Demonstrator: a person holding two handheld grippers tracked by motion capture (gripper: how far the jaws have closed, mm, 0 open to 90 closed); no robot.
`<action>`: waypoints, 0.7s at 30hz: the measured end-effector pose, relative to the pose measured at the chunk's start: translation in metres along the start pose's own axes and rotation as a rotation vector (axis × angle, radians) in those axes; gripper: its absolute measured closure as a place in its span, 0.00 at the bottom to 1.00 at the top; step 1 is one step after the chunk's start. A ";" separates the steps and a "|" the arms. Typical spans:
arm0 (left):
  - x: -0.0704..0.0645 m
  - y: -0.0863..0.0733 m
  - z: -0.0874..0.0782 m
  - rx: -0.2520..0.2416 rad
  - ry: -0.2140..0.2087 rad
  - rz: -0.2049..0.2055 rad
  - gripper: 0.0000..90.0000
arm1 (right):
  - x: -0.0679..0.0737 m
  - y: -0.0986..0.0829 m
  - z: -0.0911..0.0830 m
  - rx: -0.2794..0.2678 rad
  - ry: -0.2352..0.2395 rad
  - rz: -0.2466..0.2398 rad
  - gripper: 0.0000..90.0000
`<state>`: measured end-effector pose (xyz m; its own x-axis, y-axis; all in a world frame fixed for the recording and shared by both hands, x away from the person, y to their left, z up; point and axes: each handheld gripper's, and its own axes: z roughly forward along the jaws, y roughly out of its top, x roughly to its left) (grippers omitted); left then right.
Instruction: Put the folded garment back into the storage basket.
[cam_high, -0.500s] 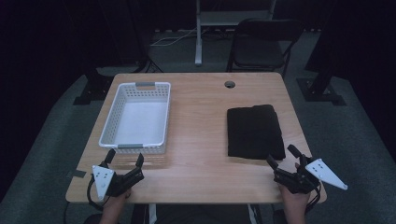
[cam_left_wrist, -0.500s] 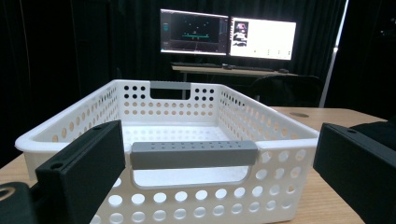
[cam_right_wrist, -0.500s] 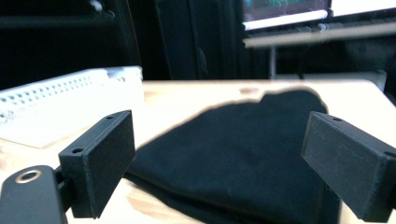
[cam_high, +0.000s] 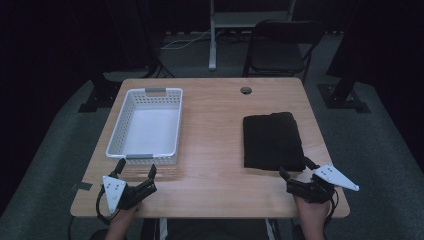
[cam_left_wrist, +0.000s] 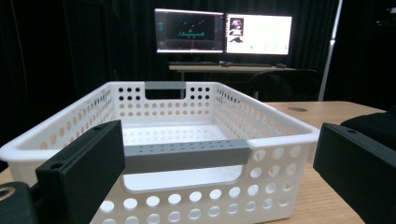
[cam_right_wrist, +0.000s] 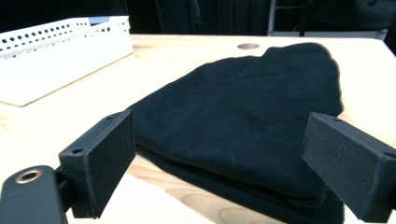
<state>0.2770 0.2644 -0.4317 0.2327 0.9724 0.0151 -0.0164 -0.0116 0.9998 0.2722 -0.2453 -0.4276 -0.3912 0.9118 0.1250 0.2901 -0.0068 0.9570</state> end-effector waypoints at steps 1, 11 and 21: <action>-0.001 0.000 0.000 -0.005 -0.011 0.008 0.04 | 0.000 0.000 0.000 0.006 -0.006 0.002 0.11; -0.001 0.000 0.001 0.003 -0.031 0.007 0.04 | 0.000 0.001 0.006 0.078 0.065 -0.009 0.11; -0.002 -0.001 -0.003 -0.038 -0.009 0.010 0.04 | -0.002 0.001 0.006 0.080 0.121 0.009 0.11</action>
<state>0.2735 0.2635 -0.4329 0.2407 0.9703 0.0253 -0.0554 -0.0123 0.9984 0.2790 -0.2449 -0.4282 -0.4897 0.8554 0.1688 0.3607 0.0225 0.9324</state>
